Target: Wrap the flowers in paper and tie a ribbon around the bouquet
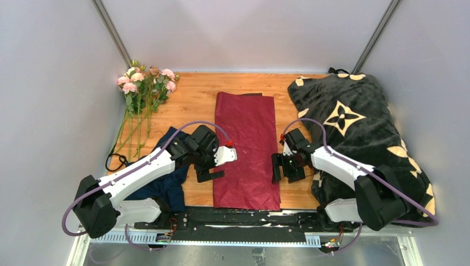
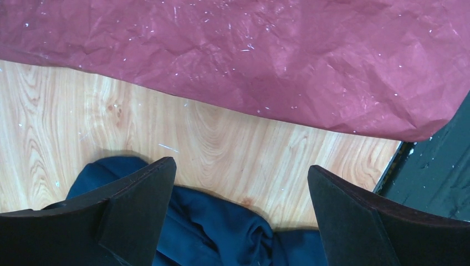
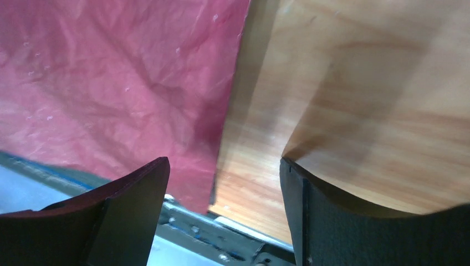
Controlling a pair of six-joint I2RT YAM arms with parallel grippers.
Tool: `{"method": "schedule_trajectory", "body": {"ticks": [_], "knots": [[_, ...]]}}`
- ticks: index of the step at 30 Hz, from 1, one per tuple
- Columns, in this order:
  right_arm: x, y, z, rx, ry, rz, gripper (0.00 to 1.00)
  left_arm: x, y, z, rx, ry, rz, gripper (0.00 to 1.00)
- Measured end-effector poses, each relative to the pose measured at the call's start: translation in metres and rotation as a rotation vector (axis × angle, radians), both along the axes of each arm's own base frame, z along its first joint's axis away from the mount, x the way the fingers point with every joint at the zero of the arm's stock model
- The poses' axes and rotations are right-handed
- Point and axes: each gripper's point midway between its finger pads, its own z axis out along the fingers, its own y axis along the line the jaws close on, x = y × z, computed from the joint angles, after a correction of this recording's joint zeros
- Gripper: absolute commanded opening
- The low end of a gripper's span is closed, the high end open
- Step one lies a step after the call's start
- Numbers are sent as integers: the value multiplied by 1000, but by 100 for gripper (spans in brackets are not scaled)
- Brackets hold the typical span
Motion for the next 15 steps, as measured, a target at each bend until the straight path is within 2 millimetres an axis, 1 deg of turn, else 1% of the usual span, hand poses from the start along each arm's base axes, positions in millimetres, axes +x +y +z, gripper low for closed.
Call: {"method": "schedule_trajectory", "body": {"ticks": [2, 3, 6, 8, 12, 15], "knots": [[-11, 1, -4, 30, 25, -7, 78, -3, 0, -2, 9, 7, -11, 100], [-12, 4, -3, 49, 19, -9, 78, -3, -1, -2, 10, 8, -11, 100], [-9, 14, -1, 119, -5, 2, 77, -3, 0, -3, 13, 10, -10, 100], [-4, 20, 1, 148, -28, 11, 75, -3, 0, -4, 14, 12, -11, 100], [8, 29, 1, 185, -76, 33, 63, -3, -1, -4, 13, 11, -10, 100], [12, 34, 0, 201, -87, 54, 49, -3, -1, -3, 12, 8, -9, 100]]}}
